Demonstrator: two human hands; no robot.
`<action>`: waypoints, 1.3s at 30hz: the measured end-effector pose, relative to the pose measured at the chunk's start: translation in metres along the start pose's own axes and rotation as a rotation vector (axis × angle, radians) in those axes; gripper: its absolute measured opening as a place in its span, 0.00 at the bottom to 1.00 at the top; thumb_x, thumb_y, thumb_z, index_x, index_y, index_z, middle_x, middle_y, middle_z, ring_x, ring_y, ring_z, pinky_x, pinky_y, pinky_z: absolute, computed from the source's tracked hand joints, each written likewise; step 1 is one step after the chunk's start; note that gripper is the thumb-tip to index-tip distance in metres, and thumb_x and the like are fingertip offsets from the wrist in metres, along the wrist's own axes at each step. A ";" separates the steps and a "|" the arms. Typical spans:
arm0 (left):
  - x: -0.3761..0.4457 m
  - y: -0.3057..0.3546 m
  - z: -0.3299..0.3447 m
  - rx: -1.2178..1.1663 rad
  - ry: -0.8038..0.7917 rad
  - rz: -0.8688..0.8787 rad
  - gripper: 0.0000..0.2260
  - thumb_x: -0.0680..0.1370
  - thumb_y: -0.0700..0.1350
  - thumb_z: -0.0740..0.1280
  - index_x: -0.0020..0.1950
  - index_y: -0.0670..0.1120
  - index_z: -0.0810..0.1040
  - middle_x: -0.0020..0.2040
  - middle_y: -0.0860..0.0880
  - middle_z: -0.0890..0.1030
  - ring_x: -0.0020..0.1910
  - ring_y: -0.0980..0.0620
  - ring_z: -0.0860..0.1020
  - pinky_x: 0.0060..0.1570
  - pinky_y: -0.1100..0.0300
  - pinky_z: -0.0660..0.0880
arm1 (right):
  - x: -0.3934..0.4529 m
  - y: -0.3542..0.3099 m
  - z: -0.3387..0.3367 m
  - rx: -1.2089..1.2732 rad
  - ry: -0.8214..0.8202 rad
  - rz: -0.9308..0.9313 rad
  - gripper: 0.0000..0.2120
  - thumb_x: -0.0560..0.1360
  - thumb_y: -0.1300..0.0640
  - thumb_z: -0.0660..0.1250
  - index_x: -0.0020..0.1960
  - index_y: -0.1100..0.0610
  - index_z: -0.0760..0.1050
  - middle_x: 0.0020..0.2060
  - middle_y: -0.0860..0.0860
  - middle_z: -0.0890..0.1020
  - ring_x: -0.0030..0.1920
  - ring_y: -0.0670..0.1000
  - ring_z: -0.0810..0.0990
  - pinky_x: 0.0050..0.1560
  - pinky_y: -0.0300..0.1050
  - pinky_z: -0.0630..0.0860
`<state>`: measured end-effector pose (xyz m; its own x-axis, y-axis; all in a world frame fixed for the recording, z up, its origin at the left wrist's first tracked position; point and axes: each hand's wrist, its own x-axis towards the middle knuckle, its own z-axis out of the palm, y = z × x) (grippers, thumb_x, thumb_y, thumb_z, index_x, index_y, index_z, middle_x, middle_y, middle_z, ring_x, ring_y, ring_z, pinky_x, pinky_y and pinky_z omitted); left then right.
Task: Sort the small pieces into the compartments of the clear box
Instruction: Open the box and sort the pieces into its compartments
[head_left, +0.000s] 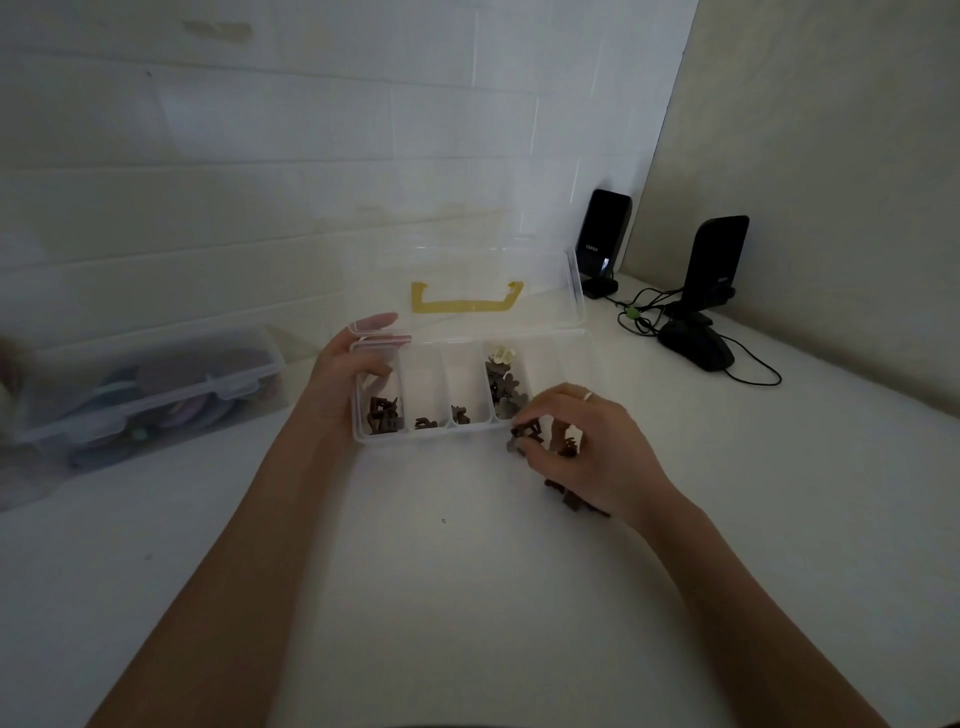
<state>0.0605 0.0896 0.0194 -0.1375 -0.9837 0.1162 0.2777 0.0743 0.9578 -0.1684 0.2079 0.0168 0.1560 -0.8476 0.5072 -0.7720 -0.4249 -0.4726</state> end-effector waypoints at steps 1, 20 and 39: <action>-0.001 0.001 0.000 -0.011 -0.005 0.000 0.22 0.72 0.26 0.56 0.53 0.48 0.77 0.33 0.57 0.82 0.31 0.62 0.77 0.36 0.66 0.72 | 0.000 0.001 -0.001 -0.003 0.026 0.005 0.07 0.70 0.54 0.70 0.48 0.47 0.80 0.44 0.40 0.80 0.35 0.43 0.77 0.35 0.30 0.70; -0.002 0.002 -0.001 -0.026 -0.029 -0.041 0.18 0.70 0.35 0.59 0.50 0.53 0.80 0.39 0.57 0.83 0.40 0.61 0.77 0.44 0.63 0.68 | 0.026 -0.025 0.013 0.287 0.195 -0.046 0.14 0.70 0.72 0.67 0.49 0.57 0.81 0.48 0.51 0.78 0.46 0.47 0.79 0.48 0.38 0.78; -0.003 0.004 0.001 -0.168 -0.002 -0.102 0.16 0.75 0.38 0.56 0.60 0.43 0.77 0.47 0.44 0.81 0.45 0.49 0.79 0.46 0.56 0.76 | 0.035 -0.015 0.014 0.038 0.171 -0.068 0.11 0.72 0.64 0.67 0.48 0.52 0.83 0.43 0.47 0.83 0.44 0.45 0.76 0.46 0.36 0.73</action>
<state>0.0613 0.0934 0.0233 -0.1751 -0.9843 0.0215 0.4166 -0.0543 0.9075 -0.1428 0.1804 0.0320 0.0976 -0.7513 0.6527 -0.7390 -0.4940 -0.4582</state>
